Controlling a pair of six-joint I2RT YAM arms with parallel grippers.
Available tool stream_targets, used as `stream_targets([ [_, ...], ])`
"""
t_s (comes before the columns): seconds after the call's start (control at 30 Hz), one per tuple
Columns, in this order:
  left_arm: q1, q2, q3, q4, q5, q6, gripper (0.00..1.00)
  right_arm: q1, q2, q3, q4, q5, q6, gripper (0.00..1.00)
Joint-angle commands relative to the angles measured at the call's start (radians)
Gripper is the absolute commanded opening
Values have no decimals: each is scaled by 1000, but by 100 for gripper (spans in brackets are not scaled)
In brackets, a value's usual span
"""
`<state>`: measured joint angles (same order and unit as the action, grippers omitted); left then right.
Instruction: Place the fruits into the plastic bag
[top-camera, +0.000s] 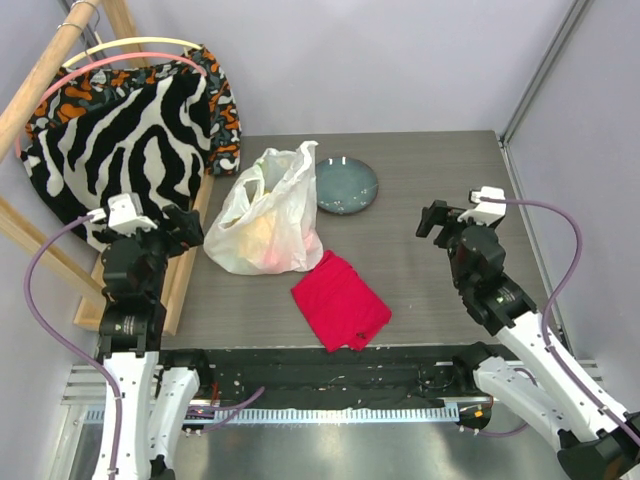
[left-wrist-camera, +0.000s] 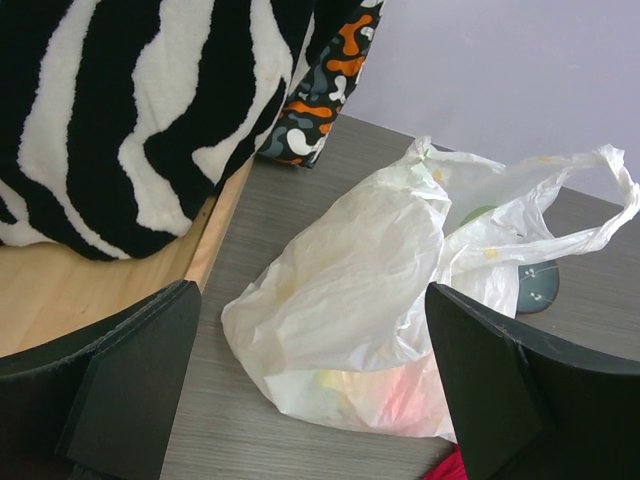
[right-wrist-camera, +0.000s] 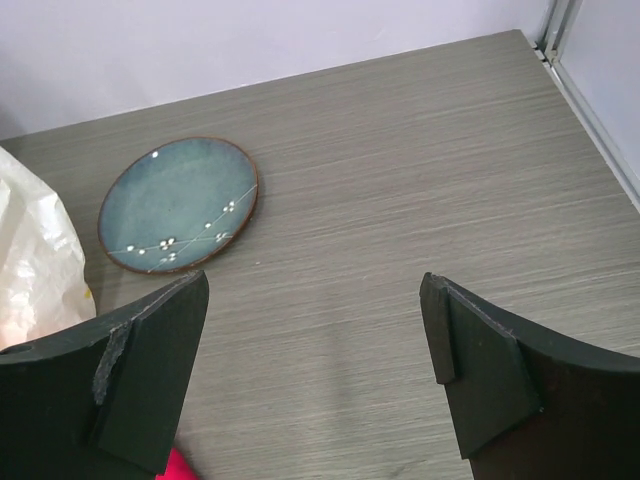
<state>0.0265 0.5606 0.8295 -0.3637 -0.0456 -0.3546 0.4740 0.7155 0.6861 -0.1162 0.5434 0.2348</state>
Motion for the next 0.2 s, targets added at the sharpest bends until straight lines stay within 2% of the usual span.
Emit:
stream_targets([
  [0.0, 3, -11, 13, -4, -14, 20, 100, 2, -25, -2, 85, 50, 3, 95],
  [0.17, 3, -14, 13, -1, -4, 17, 100, 2, -28, -7, 87, 55, 3, 95],
])
